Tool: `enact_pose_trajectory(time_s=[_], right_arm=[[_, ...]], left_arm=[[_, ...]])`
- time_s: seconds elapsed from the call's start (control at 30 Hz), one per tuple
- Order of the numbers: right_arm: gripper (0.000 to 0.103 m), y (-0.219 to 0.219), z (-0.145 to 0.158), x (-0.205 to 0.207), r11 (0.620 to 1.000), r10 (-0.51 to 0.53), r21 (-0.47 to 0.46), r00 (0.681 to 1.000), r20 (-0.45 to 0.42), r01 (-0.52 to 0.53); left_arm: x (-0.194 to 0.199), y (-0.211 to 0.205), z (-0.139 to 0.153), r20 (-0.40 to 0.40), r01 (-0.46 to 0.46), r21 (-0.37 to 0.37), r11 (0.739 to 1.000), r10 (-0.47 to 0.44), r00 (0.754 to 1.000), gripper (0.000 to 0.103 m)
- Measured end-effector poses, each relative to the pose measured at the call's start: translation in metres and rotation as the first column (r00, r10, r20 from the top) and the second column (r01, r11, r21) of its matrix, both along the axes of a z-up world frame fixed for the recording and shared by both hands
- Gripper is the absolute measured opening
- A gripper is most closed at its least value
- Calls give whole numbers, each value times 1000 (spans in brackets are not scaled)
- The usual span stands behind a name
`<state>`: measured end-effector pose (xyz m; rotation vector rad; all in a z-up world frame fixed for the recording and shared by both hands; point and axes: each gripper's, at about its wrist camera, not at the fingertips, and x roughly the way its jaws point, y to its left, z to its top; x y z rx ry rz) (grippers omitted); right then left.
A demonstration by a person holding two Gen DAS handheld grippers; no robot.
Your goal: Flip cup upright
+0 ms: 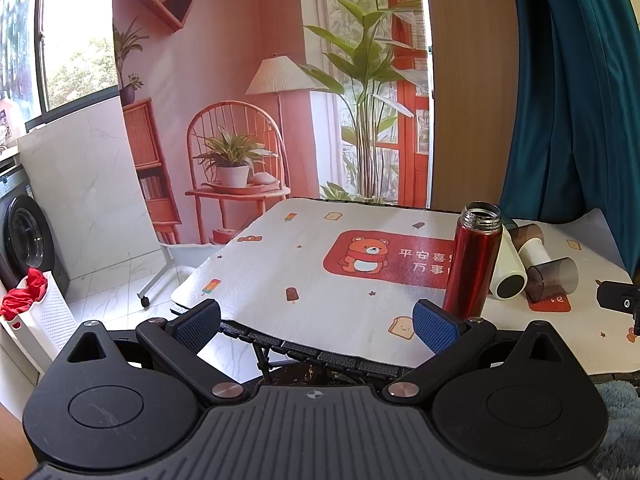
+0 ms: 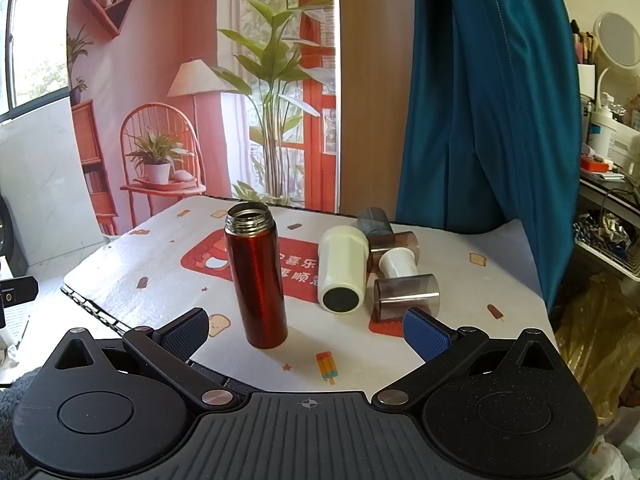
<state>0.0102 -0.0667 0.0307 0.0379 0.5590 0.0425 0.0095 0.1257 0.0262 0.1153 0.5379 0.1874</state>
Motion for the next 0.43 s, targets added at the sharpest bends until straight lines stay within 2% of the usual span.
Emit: enact_pose_trajectory(time_s=[0.43], right_arm=[[103,0,-2,0,1000,-4,2,1000,-3,4]], left_arm=[[-1,0,0,4,1,1,1000,-1,1000,103]])
